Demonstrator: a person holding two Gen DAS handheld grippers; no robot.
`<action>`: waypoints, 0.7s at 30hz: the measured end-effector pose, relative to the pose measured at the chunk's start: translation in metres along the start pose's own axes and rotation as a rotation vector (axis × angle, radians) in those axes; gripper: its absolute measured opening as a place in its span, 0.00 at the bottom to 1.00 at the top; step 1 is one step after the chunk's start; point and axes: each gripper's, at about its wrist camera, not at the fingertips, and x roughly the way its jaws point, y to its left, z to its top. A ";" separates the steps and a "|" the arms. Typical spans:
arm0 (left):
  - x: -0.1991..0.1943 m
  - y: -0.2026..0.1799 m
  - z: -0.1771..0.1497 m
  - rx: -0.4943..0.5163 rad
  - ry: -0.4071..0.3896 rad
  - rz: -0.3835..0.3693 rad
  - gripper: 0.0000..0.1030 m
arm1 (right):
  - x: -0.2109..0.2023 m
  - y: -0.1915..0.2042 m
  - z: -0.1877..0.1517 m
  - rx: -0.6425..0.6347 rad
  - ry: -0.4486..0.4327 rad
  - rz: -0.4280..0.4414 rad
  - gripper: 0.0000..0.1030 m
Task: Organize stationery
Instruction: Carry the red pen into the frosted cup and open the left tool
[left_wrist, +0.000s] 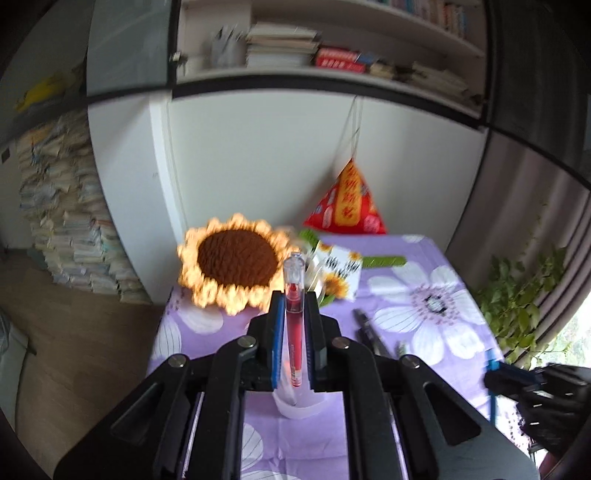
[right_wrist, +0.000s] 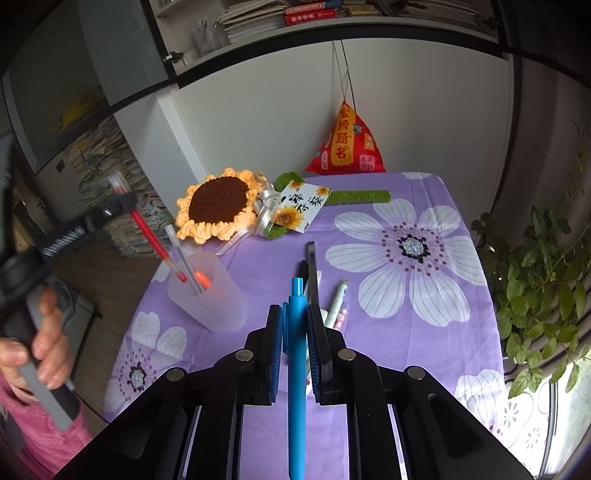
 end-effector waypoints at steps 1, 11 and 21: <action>0.006 0.001 -0.004 -0.001 0.013 0.006 0.08 | -0.001 0.002 0.001 -0.003 -0.007 0.002 0.13; 0.036 0.009 -0.033 -0.011 0.114 0.007 0.08 | 0.001 0.035 0.026 -0.047 -0.055 0.029 0.13; 0.014 0.029 -0.046 -0.064 0.094 0.000 0.09 | 0.029 0.067 0.046 -0.071 -0.060 0.044 0.14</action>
